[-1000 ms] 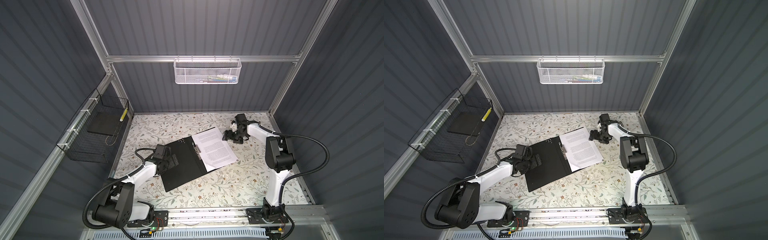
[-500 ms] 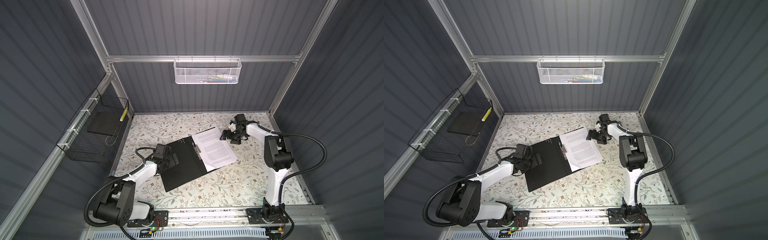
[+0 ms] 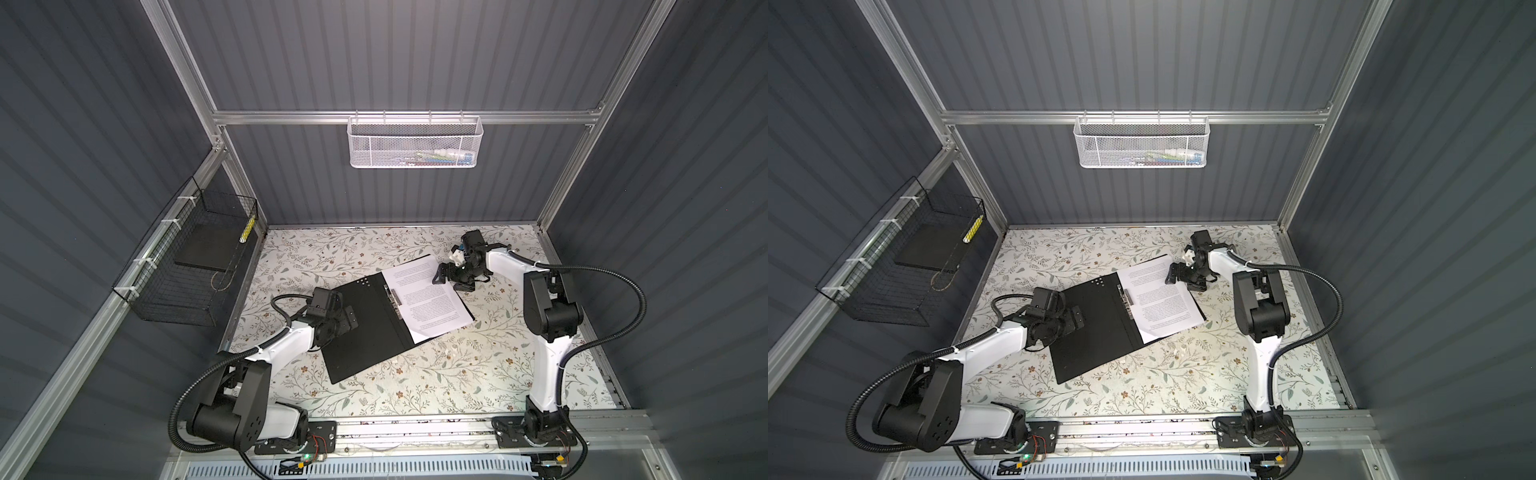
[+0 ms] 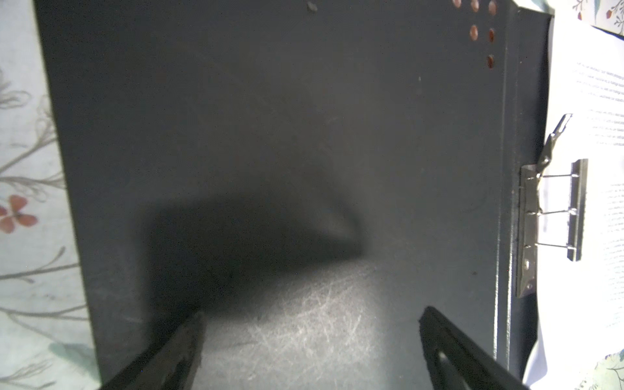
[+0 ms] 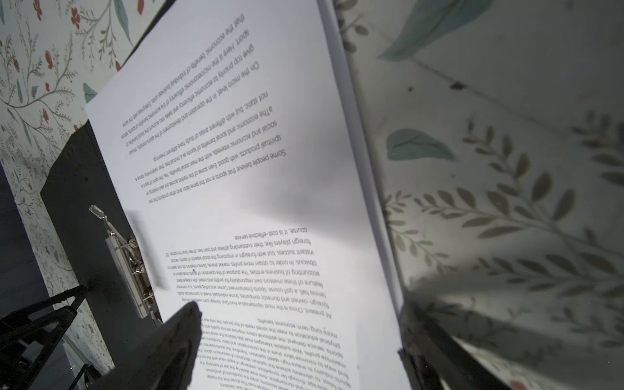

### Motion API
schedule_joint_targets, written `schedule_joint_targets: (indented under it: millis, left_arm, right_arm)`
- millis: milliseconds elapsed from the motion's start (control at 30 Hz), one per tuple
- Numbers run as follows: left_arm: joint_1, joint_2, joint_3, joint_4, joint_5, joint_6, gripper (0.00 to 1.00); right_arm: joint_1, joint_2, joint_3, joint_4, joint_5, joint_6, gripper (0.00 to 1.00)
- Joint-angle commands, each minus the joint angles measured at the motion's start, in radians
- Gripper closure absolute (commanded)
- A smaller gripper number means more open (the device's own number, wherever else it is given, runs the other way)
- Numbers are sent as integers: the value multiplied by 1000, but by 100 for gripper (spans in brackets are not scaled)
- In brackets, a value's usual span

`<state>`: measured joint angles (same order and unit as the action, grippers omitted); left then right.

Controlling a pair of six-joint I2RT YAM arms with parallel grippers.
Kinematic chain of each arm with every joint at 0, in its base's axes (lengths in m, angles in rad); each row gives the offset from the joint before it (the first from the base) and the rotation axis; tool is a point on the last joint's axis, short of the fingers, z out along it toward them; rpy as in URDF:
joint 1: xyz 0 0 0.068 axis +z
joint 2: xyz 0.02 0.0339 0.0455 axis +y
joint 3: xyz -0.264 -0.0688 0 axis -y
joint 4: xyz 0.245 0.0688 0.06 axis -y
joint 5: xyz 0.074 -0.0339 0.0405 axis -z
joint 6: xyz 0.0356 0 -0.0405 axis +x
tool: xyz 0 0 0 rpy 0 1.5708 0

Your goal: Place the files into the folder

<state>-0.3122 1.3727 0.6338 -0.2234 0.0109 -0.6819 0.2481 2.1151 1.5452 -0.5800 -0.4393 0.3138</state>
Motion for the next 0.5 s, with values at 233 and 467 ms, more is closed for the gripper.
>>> schedule_joint_targets:
  millis: [233, 467]
  left_arm:
    - [7, -27, -6, -58, 14, 6, 0]
    - [7, -37, 5, -68, 8, 11, 0]
  right_arm:
    - [16, -14, 48, -65, 68, -32, 8]
    - [16, -71, 58, -108, 198, -58, 7]
